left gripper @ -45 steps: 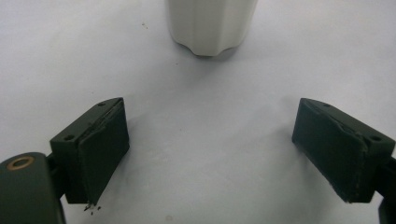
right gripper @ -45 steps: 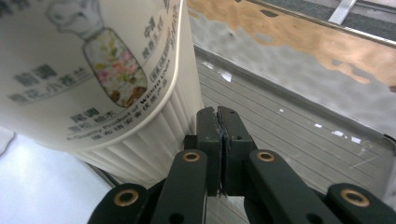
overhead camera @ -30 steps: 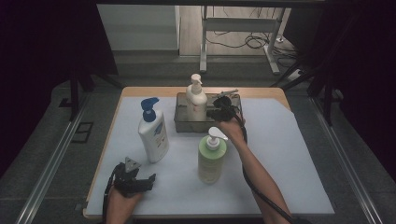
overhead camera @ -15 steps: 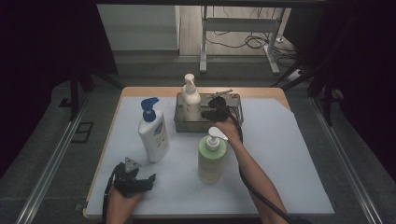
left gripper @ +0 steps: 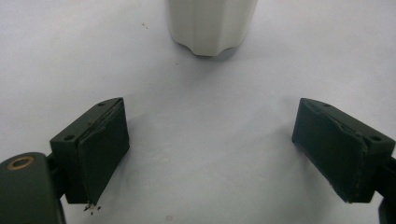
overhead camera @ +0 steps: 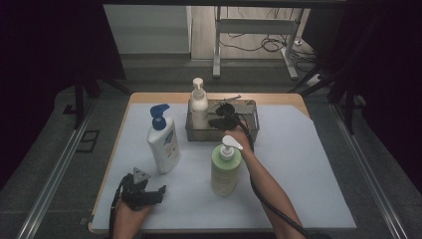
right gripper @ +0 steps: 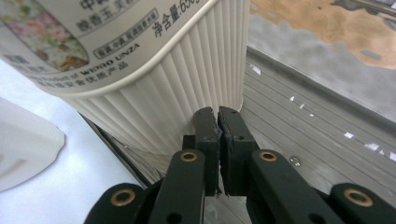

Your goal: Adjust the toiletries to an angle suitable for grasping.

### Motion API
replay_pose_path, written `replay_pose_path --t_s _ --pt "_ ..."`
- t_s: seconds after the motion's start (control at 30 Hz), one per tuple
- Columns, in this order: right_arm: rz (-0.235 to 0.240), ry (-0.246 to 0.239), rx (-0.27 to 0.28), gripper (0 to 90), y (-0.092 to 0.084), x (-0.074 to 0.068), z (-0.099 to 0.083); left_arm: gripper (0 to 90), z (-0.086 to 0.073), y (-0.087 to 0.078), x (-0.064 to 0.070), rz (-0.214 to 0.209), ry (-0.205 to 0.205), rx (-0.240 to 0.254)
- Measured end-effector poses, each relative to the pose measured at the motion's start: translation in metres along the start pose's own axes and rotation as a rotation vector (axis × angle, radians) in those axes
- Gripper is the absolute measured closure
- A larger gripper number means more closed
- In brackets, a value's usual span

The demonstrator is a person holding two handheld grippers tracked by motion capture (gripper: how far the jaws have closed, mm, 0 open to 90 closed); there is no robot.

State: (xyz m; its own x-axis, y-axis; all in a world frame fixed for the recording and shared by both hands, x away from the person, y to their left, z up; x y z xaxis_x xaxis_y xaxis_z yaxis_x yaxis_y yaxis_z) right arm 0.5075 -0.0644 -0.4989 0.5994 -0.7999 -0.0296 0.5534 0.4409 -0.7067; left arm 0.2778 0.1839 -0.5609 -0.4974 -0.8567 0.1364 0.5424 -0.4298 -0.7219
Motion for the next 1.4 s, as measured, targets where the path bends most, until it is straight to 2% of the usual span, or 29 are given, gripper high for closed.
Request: replay_pose_path --t_s 0.33,0.47,0.63,0.77,0.83,0.93,1.23,1.4 --pt "0.014 -0.020 -0.001 86.2 0.006 -0.010 0.005 10.6 0.000 0.000 0.000 0.000 0.000 -0.001" --pt "-0.012 -0.024 -0.003 85.2 0.008 -0.009 0.008 10.6 0.000 0.000 0.000 0.000 -0.001 0.001" --pt "-0.033 -0.003 -0.011 85.9 0.014 -0.006 0.011 10.5 0.000 0.000 0.000 0.000 -0.001 0.000" --pt "0.002 0.009 -0.022 87.9 0.020 -0.009 0.010 10.6 0.000 0.000 0.000 -0.001 -0.001 0.000" --pt "-0.015 -0.012 -0.026 88.7 0.021 -0.011 0.010 10.6 0.000 0.000 0.000 0.000 -0.001 0.000" --pt "-0.004 0.006 -0.019 89.1 0.021 -0.011 0.011 10.5 0.000 0.000 0.000 -0.001 -0.001 0.000" --pt "0.002 0.013 -0.011 89.4 0.018 -0.012 0.012 10.5 0.000 0.000 0.000 -0.001 -0.001 0.000" --pt "-0.003 0.003 -0.008 85.9 0.015 -0.012 0.012 10.5 0.000 0.000 0.000 -0.001 -0.001 0.000"
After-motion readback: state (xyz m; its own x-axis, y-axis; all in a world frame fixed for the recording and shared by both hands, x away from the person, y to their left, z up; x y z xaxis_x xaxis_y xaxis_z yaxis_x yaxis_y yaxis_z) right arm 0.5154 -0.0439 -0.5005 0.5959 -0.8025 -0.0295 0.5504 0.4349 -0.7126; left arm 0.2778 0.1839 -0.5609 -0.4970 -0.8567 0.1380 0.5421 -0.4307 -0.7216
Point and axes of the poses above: each handheld gripper's, and its own axes: y roughly forward along the jaws, z roughly out of its top, x roughly to its right, the point moved 5 cm from there along y, roughly forward along the jaws, and after that the axes turned 9 degrees about -z, right-handed, at the moved point
